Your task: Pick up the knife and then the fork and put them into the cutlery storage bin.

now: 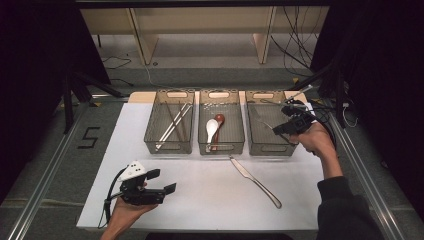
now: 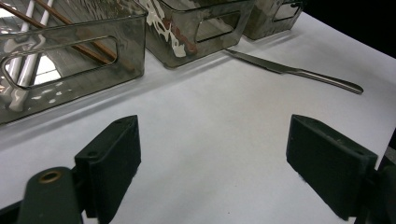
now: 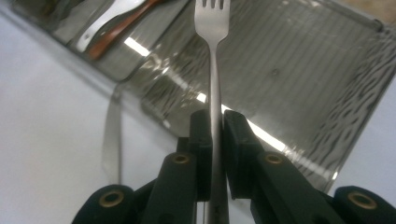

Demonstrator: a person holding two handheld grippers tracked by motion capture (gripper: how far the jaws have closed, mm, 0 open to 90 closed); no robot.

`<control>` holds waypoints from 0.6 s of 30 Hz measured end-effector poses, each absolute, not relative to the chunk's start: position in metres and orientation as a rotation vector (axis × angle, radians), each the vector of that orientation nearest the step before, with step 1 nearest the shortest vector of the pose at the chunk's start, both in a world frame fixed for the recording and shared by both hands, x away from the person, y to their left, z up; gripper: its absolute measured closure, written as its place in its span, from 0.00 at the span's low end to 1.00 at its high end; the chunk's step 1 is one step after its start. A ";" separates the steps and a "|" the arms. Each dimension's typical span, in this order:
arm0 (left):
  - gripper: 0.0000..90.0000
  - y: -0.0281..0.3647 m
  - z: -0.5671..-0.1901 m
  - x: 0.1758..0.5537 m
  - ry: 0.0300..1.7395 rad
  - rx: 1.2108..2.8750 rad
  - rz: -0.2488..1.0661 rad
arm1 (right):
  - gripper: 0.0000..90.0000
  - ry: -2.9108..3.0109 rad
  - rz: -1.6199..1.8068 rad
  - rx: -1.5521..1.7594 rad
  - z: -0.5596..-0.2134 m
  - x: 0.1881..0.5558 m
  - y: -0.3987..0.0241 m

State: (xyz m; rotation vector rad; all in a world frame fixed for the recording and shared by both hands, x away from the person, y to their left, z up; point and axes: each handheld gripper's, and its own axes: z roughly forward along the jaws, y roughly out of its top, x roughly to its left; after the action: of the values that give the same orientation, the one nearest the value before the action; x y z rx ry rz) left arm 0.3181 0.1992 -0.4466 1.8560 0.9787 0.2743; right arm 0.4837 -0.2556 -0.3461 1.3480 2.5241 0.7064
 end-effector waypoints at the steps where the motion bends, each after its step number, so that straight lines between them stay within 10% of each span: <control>1: 0.19 0.199 -0.447 0.318 0.981 1.849 0.275 | 0.93 2.516 0.699 1.361 -0.346 0.488 -0.257; 18: 0.19 0.201 -0.445 0.317 0.978 1.833 0.288 | 0.92 2.425 0.669 1.499 -0.354 0.522 -0.261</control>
State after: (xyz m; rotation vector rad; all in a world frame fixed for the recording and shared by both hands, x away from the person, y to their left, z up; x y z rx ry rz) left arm 0.3172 0.2014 -0.4453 1.8332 0.9775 0.2885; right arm 0.5219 -0.2613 -0.3542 1.4994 2.4249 0.6694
